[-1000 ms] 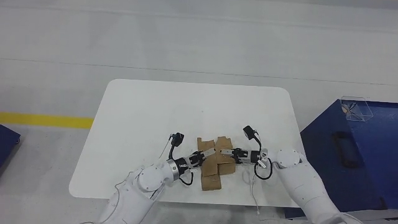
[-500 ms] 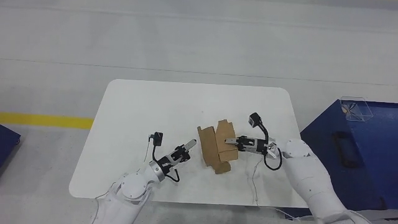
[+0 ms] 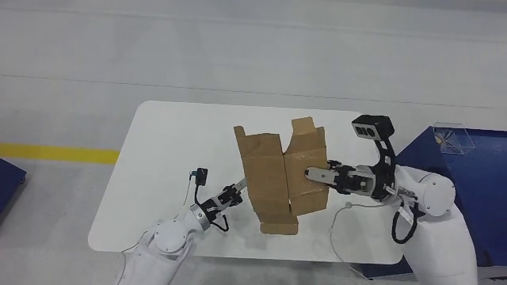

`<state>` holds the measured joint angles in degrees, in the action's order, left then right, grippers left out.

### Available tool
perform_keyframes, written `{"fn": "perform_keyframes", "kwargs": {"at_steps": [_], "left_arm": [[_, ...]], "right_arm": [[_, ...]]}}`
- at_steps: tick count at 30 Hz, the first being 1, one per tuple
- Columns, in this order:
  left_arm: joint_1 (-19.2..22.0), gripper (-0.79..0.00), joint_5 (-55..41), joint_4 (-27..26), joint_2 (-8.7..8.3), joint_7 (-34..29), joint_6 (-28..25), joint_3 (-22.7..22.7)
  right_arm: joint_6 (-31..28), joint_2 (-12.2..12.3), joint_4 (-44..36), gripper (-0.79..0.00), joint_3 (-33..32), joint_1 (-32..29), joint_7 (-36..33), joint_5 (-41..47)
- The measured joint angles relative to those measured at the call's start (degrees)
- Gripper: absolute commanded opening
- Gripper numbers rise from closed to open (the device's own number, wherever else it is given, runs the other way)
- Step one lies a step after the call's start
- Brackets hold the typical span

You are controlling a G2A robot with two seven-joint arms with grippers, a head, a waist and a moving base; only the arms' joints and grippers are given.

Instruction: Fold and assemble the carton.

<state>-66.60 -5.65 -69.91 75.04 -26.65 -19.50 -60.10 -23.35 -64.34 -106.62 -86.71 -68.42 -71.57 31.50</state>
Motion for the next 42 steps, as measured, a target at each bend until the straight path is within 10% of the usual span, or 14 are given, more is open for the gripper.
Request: {"fn": "perform_keyframes", "kwargs": {"at_steps": [12, 17, 26, 34, 42], "left_arm": [[0.0, 0.0, 0.0, 0.0, 0.0, 0.0, 0.0, 0.0], [0.0, 0.0, 0.0, 0.0, 0.0, 0.0, 0.0, 0.0], [0.0, 0.0, 0.0, 0.0, 0.0, 0.0, 0.0, 0.0], [0.0, 0.0, 0.0, 0.0, 0.0, 0.0, 0.0, 0.0], [0.0, 0.0, 0.0, 0.0, 0.0, 0.0, 0.0, 0.0]], "right_arm": [[-2.2, -0.03, -5.97, -0.785, 0.38, -2.92, 4.65, -4.88], [4.72, -0.31, 1.45, -0.785, 1.2, -4.4, 2.01, 14.75], [44.96, -3.42, 14.9, -0.785, 17.26, -1.61, -4.37, 72.64], [71.92, -6.97, 13.13, -0.785, 36.17, -1.83, 15.99, 110.78], [75.84, -8.39, 12.89, -0.785, 34.11, -3.34, 19.81, 110.28]]}}
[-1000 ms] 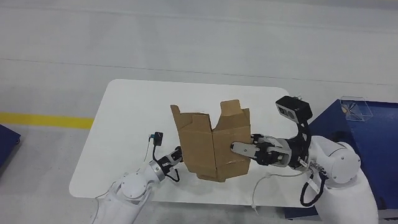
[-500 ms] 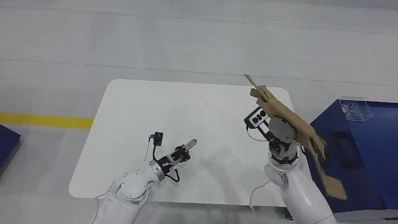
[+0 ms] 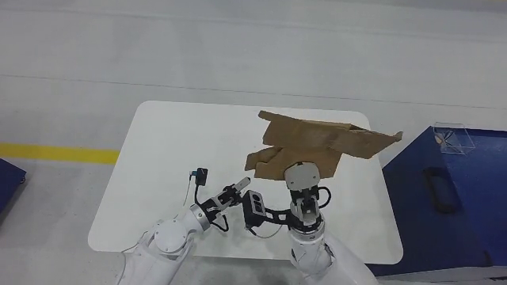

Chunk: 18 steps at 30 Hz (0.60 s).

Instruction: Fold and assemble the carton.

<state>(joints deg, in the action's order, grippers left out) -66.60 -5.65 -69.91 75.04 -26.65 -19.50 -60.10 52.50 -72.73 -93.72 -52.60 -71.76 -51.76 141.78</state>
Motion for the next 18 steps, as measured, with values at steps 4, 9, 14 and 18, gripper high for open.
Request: {"fn": "perform_keyframes", "kwargs": {"at_steps": [4, 9, 14, 18], "left_arm": [[0.0, 0.0, 0.0, 0.0, 0.0, 0.0, 0.0, 0.0], [0.0, 0.0, 0.0, 0.0, 0.0, 0.0, 0.0, 0.0], [0.0, 0.0, 0.0, 0.0, 0.0, 0.0, 0.0, 0.0], [0.0, 0.0, 0.0, 0.0, 0.0, 0.0, 0.0, 0.0]], "right_arm": [[-10.31, -0.21, -0.92, -0.785, -6.87, 0.15, -9.36, -19.32], [-40.32, 0.75, 1.47, -0.785, -16.67, 0.59, -22.03, -54.79], [-76.53, 1.69, -1.0, -0.785, -27.62, -1.36, -19.92, -83.5], [-93.05, 1.99, -6.33, -0.785, -32.02, -3.7, -12.51, -103.07]]}}
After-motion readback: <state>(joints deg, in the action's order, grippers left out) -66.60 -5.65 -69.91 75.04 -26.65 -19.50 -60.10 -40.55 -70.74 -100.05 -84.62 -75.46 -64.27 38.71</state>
